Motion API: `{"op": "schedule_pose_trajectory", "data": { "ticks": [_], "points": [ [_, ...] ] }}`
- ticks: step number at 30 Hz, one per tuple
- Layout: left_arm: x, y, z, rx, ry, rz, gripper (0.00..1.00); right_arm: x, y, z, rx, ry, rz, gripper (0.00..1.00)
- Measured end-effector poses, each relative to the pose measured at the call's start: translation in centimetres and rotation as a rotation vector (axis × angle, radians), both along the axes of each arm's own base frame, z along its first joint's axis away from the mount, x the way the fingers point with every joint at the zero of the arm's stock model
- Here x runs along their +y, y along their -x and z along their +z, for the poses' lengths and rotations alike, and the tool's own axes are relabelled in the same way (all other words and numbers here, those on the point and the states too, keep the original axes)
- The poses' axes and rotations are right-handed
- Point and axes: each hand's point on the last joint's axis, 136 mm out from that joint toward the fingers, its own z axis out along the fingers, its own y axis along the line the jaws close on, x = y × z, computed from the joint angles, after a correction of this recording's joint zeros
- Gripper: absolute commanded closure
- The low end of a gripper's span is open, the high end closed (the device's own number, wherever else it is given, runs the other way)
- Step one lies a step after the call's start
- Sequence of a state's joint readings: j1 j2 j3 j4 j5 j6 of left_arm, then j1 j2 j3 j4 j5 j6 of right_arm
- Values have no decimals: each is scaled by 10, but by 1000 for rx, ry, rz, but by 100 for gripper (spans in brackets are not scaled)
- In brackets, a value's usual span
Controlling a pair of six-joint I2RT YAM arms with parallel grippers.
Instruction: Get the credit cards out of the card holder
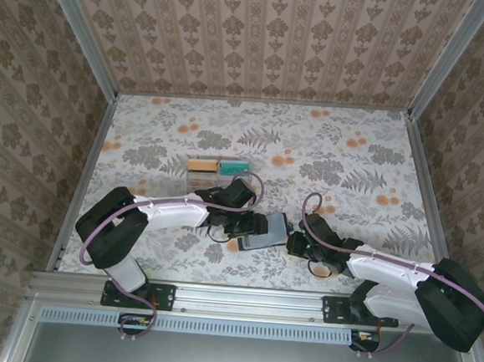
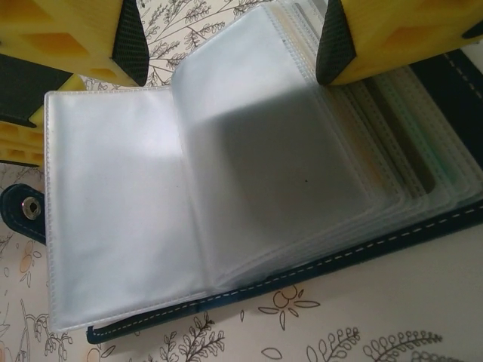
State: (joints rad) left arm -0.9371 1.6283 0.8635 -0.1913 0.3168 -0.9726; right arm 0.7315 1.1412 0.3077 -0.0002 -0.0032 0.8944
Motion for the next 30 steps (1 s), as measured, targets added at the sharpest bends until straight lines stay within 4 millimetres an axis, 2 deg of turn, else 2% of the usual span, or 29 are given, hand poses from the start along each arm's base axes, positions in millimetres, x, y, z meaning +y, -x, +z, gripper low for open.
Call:
{"op": "schedule_pose_trajectory", "data": {
  "ticks": [10, 13, 17, 21, 30],
  "points": [
    [-10, -2, 4, -9, 35, -15, 34, 1, 0, 0, -3, 1, 2, 90],
    [-16, 1, 8, -13, 57, -36, 27, 2, 0, 0, -6, -1, 4, 90],
    [-23, 3, 14, -23, 79, -59, 25, 2, 0, 0, -7, -2, 5, 90],
    [-29, 1, 21, -41, 99, -76, 27, 2, 0, 0, -6, -2, 5, 90],
    [-61, -13, 30, -65, 136, -124, 32, 1, 1, 1, -7, 0, 3, 89]
  ]
}}
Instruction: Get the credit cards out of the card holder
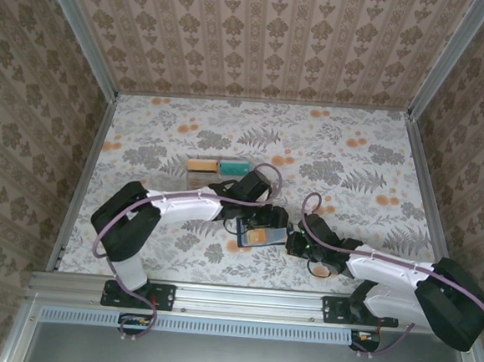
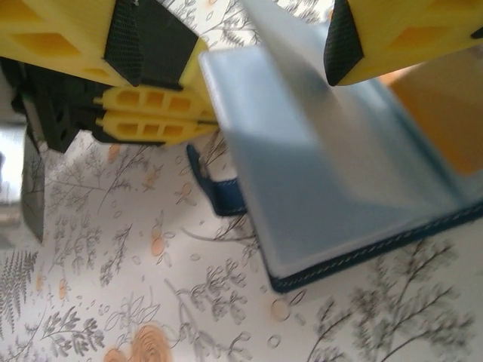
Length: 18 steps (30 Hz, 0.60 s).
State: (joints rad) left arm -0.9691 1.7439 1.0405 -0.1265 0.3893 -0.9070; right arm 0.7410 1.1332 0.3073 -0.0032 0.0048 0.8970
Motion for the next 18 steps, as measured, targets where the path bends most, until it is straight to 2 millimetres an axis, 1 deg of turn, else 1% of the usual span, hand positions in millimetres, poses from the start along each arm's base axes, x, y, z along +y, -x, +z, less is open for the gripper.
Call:
{"op": "schedule_pose_trajectory", "data": {
  "ticks": [4, 8, 12, 15, 18],
  "points": [
    [-16, -8, -2, -2, 9, -19, 33, -8, 5, 7, -15, 6, -8, 87],
    [-26, -12, -12, 19, 3, -29, 33, -11, 4, 29, -83, -37, -20, 84],
    [-28, -13, -23, 38, -15, -31, 33, -10, 3, 47, -138, -83, -17, 84],
    [-27, -14, -29, 47, -27, -27, 34, -9, 3, 48, -143, -89, -9, 84],
    [-26, -16, -28, 51, -27, -23, 34, -3, 4, 44, -127, -91, 18, 85]
  ]
}}
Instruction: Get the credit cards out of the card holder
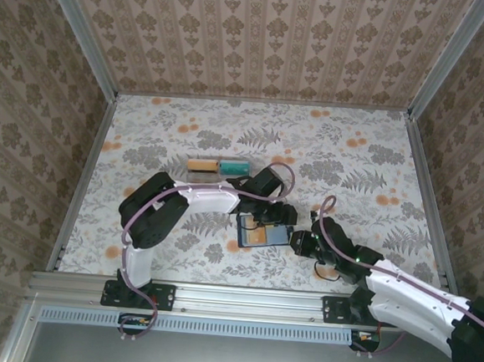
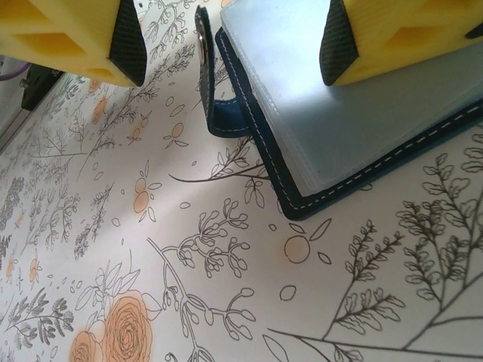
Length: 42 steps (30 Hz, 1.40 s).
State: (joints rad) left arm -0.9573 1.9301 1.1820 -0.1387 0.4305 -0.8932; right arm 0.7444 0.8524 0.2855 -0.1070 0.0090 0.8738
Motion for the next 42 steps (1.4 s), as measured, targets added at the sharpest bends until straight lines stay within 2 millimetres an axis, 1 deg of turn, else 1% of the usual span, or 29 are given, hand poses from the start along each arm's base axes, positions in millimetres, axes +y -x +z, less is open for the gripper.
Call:
{"op": "schedule_pose_trajectory", "data": {
  "ticks": [4, 6, 8, 10, 13, 15, 16, 18, 20, 22, 25, 27, 30, 37, 42],
  "points": [
    [4, -3, 1, 2, -12, 9, 32, 7, 1, -12, 44, 22, 34, 84],
    [9, -4, 4, -1, -29, 15, 32, 11, 0, -15, 60, 28, 50, 83],
    [15, -6, 11, -14, -38, 28, 33, 17, -2, -13, 63, 26, 68, 82],
    [22, -10, 26, -41, -31, 46, 36, 23, -5, -9, 59, 18, 81, 81],
    [40, -13, 51, -89, -18, 84, 46, 31, -10, -2, 48, 7, 104, 79],
    [55, -12, 61, -114, -26, 110, 60, 37, -13, 3, 41, 4, 123, 78],
    [63, -10, 62, -120, -35, 122, 68, 39, -15, 4, 41, 4, 130, 78],
    [80, -2, 57, -118, -68, 143, 83, 44, -17, 6, 42, 7, 148, 78],
    [96, 6, 45, -104, -114, 160, 93, 47, -18, 6, 47, 11, 161, 78],
    [113, 15, 27, -78, -170, 177, 96, 51, -19, 5, 53, 17, 179, 77],
    [133, 27, 3, -37, -242, 192, 96, 59, -21, 3, 70, 19, 207, 77],
    [142, 34, -9, -16, -273, 198, 96, 63, -23, 2, 81, 20, 227, 77],
    [146, 36, -15, -4, -284, 205, 97, 69, -28, -2, 109, 16, 248, 77],
    [138, 31, -19, -15, -264, 208, 96, 74, -32, -21, 197, 11, 282, 76],
    [137, 30, -23, -11, -269, 207, 96, 76, -37, -24, 222, -3, 296, 76]
  ]
}}
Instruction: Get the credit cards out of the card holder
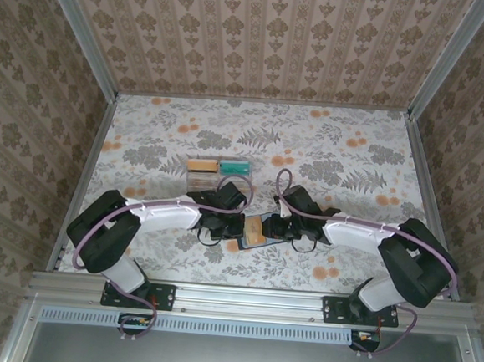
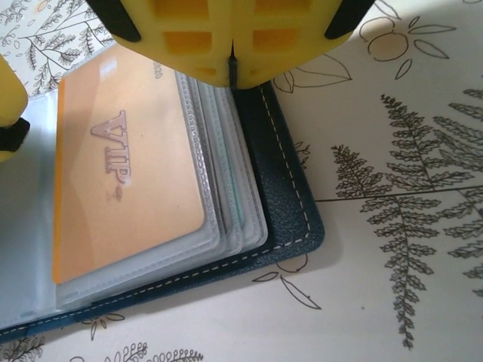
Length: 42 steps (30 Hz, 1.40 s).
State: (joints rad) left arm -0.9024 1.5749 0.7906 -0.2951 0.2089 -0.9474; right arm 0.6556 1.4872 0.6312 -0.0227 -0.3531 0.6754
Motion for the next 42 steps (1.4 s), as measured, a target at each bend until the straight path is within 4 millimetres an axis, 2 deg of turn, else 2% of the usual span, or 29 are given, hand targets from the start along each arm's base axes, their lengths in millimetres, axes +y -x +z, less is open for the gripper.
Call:
{"op": "schedule_pose_trajectory", "data": {
  "ticks": [12, 16, 19, 22, 37, 38, 40, 42],
  "points": [
    [-2, -1, -3, 5, -2, -2, 97, 4, -4, -11, 40, -11, 22, 76],
    [-3, -2, -3, 6, -3, -2, 97, 5, -4, -13, 46, -16, 27, 88],
    [-4, -2, -3, 7, -5, -2, 99, 6, -4, -12, 47, -23, 26, 91],
    [-4, -2, -3, 9, -8, -2, 100, 5, -6, -11, 44, -26, 22, 100],
    [-3, -4, -4, 9, -56, -44, 100, -13, -15, -11, 41, -30, -29, 100],
    [-3, -4, -4, 9, -59, -46, 100, -14, -15, -11, 41, -29, -31, 97],
    [-3, -4, -4, 8, -62, -50, 100, -14, -16, -11, 39, -31, -29, 83],
    [-2, -4, -4, 7, -63, -54, 100, -14, -16, -9, 33, -37, -19, 77]
  ]
}}
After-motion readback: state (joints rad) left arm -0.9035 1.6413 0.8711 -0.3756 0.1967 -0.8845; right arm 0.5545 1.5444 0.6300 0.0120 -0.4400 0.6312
